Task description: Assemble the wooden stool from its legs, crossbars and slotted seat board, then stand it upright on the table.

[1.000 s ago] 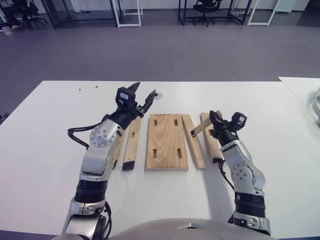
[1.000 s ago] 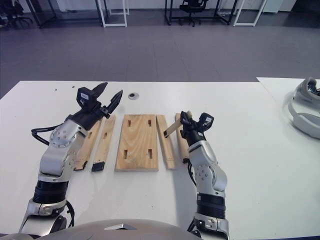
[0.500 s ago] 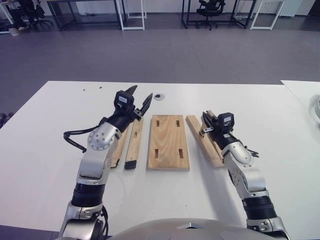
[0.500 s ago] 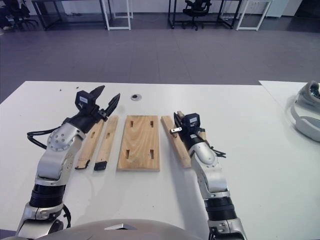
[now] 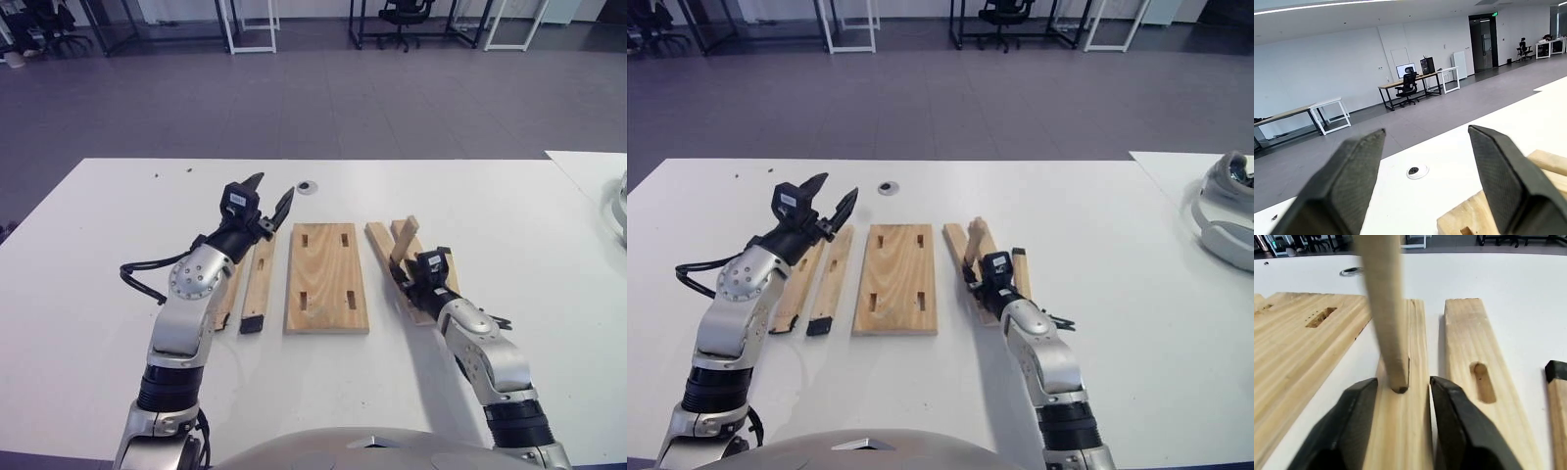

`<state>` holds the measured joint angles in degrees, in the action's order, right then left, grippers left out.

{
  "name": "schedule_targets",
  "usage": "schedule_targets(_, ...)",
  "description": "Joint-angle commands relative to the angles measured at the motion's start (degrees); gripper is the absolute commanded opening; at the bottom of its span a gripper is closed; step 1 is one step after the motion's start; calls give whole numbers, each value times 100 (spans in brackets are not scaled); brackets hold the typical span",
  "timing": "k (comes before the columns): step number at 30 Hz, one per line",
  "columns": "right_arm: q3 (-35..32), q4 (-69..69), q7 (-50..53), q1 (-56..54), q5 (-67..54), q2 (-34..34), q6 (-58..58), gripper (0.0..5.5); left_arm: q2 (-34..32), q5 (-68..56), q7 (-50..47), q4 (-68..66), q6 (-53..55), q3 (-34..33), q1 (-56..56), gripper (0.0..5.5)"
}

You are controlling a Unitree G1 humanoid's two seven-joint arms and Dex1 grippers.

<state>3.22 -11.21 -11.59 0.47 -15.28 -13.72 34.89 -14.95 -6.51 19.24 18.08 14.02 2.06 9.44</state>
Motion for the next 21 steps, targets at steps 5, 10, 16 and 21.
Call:
schedule_targets(5, 143, -333, 2, -265, 142, -358, 1567, 332, 58, 137, -70, -158, -160, 72, -17, 310)
schedule_targets(10, 207, -242, -11, -428, 294, -461, 1741, 251, 121, 132, -79, -210, -203, 117, 19, 310)
schedule_targets(16, -57, -455, -60, -703, 196, -354, 1589, 208, 561, -1227, -150, -302, 1036, -631, 391, 310)
schedule_targets(21, 13, -1968, -1185, -1445, -529, -665, 1204, 208, 1147, -4284, -836, -228, 3270, -1825, 910, 393)
